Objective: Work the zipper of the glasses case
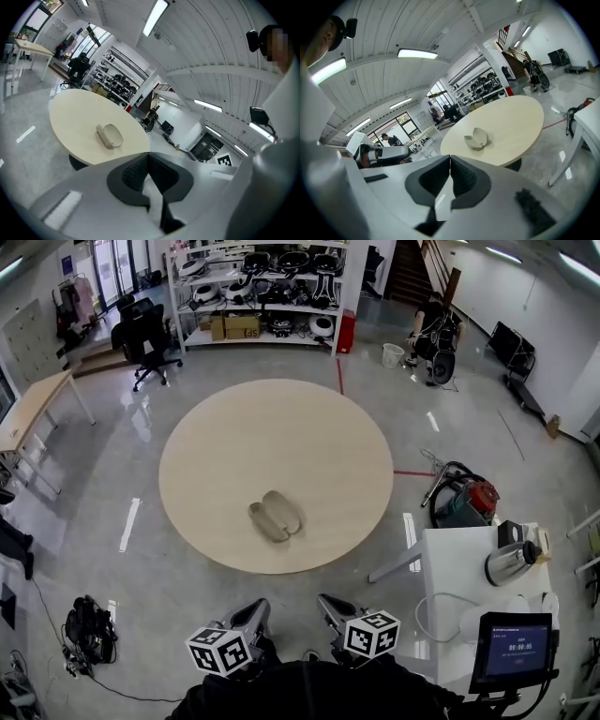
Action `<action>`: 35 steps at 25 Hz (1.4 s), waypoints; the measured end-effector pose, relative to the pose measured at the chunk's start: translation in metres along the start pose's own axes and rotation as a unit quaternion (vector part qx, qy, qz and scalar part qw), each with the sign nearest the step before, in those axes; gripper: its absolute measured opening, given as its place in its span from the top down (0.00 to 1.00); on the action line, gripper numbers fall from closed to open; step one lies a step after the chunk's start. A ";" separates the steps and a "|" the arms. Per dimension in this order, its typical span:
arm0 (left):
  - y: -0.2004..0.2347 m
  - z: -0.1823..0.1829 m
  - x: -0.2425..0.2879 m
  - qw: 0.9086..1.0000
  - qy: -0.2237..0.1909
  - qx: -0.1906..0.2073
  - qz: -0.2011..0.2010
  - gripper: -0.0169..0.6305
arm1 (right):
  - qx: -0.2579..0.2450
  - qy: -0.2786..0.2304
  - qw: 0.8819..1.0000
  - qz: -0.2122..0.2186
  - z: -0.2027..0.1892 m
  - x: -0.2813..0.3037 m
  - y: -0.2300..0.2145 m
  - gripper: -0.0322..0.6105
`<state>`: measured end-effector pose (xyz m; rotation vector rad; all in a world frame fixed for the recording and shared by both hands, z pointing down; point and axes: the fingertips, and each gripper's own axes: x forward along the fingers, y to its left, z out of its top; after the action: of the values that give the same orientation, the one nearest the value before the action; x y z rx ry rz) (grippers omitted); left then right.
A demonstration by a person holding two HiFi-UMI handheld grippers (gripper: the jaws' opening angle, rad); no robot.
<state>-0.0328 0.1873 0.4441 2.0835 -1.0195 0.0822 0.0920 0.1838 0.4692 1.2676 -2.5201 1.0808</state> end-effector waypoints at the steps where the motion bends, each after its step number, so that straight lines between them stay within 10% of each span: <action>1: 0.005 0.009 0.006 1.000 0.005 0.004 -0.008 0.96 | 0.001 -0.003 1.000 -0.009 0.006 0.007 -0.002 0.94; 20: 0.116 0.106 0.067 0.994 0.062 0.006 -0.085 0.96 | 0.000 -0.049 0.986 -0.161 0.075 0.095 -0.023 0.94; 35: 0.169 0.106 0.136 0.994 0.102 0.028 0.009 0.88 | 0.041 -0.003 0.994 -0.102 0.086 0.155 -0.110 0.78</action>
<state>-0.0860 -0.0317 0.5291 2.0685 -0.9210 0.3287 0.0911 -0.0168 0.5275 1.5136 -2.3092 1.1441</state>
